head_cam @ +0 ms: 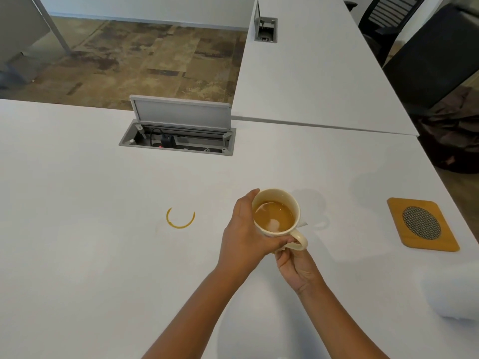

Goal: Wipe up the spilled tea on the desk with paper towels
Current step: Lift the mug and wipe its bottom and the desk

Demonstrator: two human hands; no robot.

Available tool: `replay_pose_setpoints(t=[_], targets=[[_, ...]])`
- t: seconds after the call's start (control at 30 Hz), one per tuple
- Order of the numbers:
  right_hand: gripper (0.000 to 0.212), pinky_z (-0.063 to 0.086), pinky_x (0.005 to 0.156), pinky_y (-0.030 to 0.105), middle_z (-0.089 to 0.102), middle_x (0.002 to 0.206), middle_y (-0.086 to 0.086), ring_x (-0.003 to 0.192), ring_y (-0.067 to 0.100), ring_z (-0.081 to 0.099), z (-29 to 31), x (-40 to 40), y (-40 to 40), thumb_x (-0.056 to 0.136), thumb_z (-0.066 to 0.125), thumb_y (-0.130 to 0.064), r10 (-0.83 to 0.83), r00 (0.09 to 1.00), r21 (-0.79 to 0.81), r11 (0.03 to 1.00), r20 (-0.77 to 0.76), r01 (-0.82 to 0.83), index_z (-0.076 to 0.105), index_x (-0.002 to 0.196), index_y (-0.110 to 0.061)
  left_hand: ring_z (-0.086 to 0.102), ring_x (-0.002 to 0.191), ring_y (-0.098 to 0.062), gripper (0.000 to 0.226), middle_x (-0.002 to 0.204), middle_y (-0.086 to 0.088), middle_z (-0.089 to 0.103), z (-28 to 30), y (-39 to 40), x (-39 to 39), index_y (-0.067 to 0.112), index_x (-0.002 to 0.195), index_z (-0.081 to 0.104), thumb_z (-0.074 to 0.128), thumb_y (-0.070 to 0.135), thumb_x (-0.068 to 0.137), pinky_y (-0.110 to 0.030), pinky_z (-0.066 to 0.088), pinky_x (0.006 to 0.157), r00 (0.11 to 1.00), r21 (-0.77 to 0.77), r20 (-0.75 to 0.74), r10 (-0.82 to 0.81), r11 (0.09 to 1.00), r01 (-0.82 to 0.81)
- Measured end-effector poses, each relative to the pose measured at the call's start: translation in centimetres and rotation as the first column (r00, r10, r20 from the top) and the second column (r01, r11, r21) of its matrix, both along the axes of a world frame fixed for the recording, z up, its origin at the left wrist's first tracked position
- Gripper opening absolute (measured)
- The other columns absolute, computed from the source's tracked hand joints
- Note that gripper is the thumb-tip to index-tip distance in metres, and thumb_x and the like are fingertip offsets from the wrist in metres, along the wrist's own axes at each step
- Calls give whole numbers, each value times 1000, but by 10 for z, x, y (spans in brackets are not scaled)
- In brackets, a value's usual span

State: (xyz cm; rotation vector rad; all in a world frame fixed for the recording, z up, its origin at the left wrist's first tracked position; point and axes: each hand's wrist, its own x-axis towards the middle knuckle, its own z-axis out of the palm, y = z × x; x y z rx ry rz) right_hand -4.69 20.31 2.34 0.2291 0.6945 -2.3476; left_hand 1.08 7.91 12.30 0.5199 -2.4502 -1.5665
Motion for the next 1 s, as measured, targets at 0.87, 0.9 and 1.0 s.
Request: replay_pose_setpoints(t=[0.87, 0.9, 1.0], targets=[[75, 44, 95, 33, 63, 115, 7, 117, 21, 51, 10, 22, -40, 55, 89, -22, 64, 992, -54, 997, 105, -59, 56, 122, -12, 38, 101, 7, 99, 129, 16, 40, 15, 11, -20, 35, 132, 29, 81, 56, 51, -5, 30, 69, 988, -25, -55, 143, 989, -145], [78, 43, 95, 32, 62, 115, 7, 117, 21, 50, 10, 21, -41, 51, 92, -23, 75, 993, -44, 997, 96, -71, 57, 120, -12, 38, 102, 6, 99, 129, 16, 41, 15, 11, -19, 35, 132, 29, 81, 56, 50, -5, 31, 70, 989, -30, -51, 141, 989, -143], [80, 40, 99, 33, 59, 116, 7, 121, 22, 46, 9, 14, -41, 48, 93, -27, 103, 989, -23, 995, 109, -101, 57, 118, -13, 39, 102, 4, 100, 128, 14, 41, 14, 9, -18, 33, 132, 29, 81, 57, 50, -10, 34, 72, 991, -45, -29, 134, 990, -135]])
